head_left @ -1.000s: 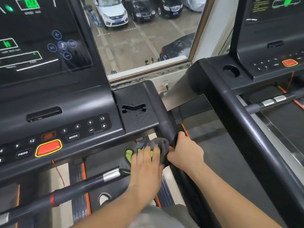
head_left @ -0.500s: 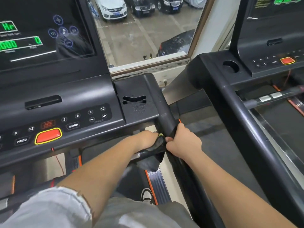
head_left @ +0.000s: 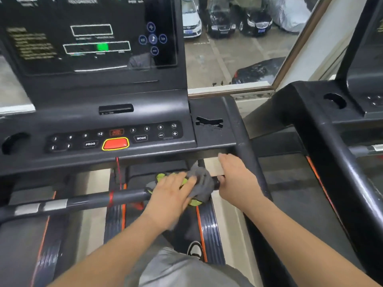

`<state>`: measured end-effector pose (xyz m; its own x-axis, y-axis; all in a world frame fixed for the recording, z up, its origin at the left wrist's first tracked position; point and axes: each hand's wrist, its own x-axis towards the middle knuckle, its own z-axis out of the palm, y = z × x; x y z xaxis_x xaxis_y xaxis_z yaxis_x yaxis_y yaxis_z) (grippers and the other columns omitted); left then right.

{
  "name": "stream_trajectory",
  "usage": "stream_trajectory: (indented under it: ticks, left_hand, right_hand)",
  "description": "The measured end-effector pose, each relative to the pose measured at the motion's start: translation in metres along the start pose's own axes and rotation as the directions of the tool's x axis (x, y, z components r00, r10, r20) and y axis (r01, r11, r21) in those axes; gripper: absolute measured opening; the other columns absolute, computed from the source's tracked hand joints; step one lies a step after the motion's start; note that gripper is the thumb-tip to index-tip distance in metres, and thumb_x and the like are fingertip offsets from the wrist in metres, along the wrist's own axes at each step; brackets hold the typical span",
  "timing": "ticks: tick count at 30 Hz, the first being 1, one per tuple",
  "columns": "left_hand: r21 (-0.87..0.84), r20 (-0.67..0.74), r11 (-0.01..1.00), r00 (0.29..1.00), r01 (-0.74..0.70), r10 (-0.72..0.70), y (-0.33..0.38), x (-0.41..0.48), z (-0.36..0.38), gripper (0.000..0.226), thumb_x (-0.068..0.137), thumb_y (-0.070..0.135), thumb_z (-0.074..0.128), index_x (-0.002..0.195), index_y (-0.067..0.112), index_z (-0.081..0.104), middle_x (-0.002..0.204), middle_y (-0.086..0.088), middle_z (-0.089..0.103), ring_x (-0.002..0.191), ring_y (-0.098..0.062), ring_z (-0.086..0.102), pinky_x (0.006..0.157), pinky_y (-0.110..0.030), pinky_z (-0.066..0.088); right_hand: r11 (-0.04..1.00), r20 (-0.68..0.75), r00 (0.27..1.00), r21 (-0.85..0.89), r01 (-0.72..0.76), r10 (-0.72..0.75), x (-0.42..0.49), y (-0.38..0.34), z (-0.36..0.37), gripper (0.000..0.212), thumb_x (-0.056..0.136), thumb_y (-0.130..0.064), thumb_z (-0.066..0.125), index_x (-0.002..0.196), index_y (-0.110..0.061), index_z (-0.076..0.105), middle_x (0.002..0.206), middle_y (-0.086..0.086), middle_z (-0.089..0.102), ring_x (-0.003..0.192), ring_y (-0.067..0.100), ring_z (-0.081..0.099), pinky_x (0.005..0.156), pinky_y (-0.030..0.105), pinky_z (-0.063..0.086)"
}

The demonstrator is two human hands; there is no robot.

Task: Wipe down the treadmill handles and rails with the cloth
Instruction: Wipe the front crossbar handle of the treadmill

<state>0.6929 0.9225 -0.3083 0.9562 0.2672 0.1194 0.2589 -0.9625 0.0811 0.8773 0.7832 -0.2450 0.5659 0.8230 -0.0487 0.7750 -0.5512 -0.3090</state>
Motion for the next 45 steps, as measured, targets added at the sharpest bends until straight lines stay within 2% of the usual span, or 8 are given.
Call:
stream_trajectory:
  ticks: [5, 11, 16, 19, 25, 30, 36, 45]
  left_hand:
    - [-0.025, 0.082, 0.993, 0.990, 0.119, -0.117, -0.064, -0.045, -0.021, 0.043, 0.096, 0.042, 0.046, 0.130, 0.017, 0.056, 0.115, -0.004, 0.062, 0.099, -0.031, 0.062, 0.082, -0.045, 0.051]
    - [0.070, 0.166, 0.917, 0.902, 0.393, -0.399, 0.011, 0.020, -0.025, 0.036, 0.101, 0.049, 0.035, 0.113, 0.021, 0.056, 0.105, -0.006, 0.064, 0.094, -0.034, 0.062, 0.081, -0.045, 0.043]
    - [-0.048, 0.073, 0.940, 0.940, 0.338, -0.334, 0.060, 0.041, -0.012, 0.031, 0.094, 0.041, 0.054, 0.116, 0.018, 0.052, 0.099, -0.005, 0.060, 0.087, -0.030, 0.055, 0.083, -0.047, 0.043]
    - [-0.039, 0.009, 0.985, 0.986, 0.169, -0.169, 0.027, 0.013, -0.011, 0.039, 0.094, 0.039, 0.058, 0.127, 0.018, 0.051, 0.108, -0.004, 0.060, 0.093, -0.029, 0.056, 0.082, -0.044, 0.045]
    - [0.059, 0.005, 0.976, 0.978, 0.208, -0.208, -0.041, -0.043, -0.018, 0.039, 0.097, 0.041, 0.048, 0.126, 0.018, 0.059, 0.107, -0.001, 0.061, 0.095, -0.027, 0.057, 0.084, -0.041, 0.043]
    - [0.010, 0.031, 0.826, 0.826, 0.563, -0.563, 0.005, -0.004, -0.017, 0.029, 0.097, 0.042, 0.039, 0.101, 0.022, 0.060, 0.093, 0.000, 0.061, 0.088, -0.028, 0.057, 0.086, -0.045, 0.041]
    - [-0.004, -0.008, 0.936, 0.936, 0.352, -0.352, 0.033, 0.002, -0.007, 0.039, 0.093, 0.034, 0.054, 0.128, 0.018, 0.053, 0.117, -0.005, 0.059, 0.107, -0.031, 0.055, 0.098, -0.048, 0.042]
    - [0.040, 0.034, 0.948, 0.947, 0.317, -0.318, -0.012, -0.072, -0.022, 0.071, 0.070, 0.009, 0.062, 0.140, 0.020, 0.053, 0.147, -0.007, 0.055, 0.139, -0.030, 0.050, 0.118, -0.052, 0.036]
  right_hand:
    - [0.996, 0.363, 0.931, -0.090, -0.001, 0.034, 0.017, -0.012, 0.004, 0.021, 0.092, -0.038, 0.060, 0.110, -0.028, 0.063, 0.109, -0.009, 0.062, 0.105, 0.019, 0.062, 0.078, 0.030, 0.049]
    - [0.998, 0.327, 0.944, -0.053, -0.023, 0.039, 0.024, -0.002, 0.008, 0.018, 0.089, -0.041, 0.068, 0.107, -0.039, 0.067, 0.103, -0.017, 0.065, 0.098, 0.012, 0.062, 0.072, 0.025, 0.042]
    - [0.999, 0.224, 0.974, 0.032, 0.014, -0.021, 0.016, 0.009, 0.016, 0.008, 0.088, -0.017, 0.064, 0.094, -0.018, 0.069, 0.084, -0.005, 0.064, 0.081, 0.024, 0.064, 0.063, 0.033, 0.049]
    - [0.999, 0.198, 0.979, 0.035, 0.034, -0.041, 0.014, 0.007, 0.019, 0.009, 0.086, -0.022, 0.068, 0.094, -0.027, 0.068, 0.084, -0.013, 0.059, 0.086, 0.021, 0.062, 0.061, 0.030, 0.043]
    - [0.999, 0.237, 0.972, 0.034, -0.013, 0.004, 0.015, 0.005, 0.016, 0.027, 0.088, -0.040, 0.073, 0.114, -0.037, 0.068, 0.108, -0.018, 0.067, 0.107, 0.012, 0.062, 0.083, 0.028, 0.050]
    - [0.998, 0.296, 0.953, 0.004, -0.066, 0.062, 0.020, 0.002, 0.013, 0.026, 0.087, -0.047, 0.072, 0.111, -0.038, 0.065, 0.101, -0.018, 0.065, 0.096, 0.010, 0.058, 0.074, 0.025, 0.043]
    - [0.995, 0.343, 0.934, 0.001, -0.104, 0.097, 0.021, -0.005, 0.008, 0.024, 0.083, -0.047, 0.072, 0.104, -0.036, 0.065, 0.091, -0.015, 0.064, 0.085, 0.009, 0.059, 0.065, 0.025, 0.042]
    - [0.998, 0.437, 0.897, 0.012, 0.063, -0.061, 0.036, -0.068, 0.014, 0.020, 0.079, -0.043, 0.065, 0.081, -0.024, 0.059, 0.083, -0.008, 0.064, 0.082, 0.018, 0.060, 0.068, 0.029, 0.049]
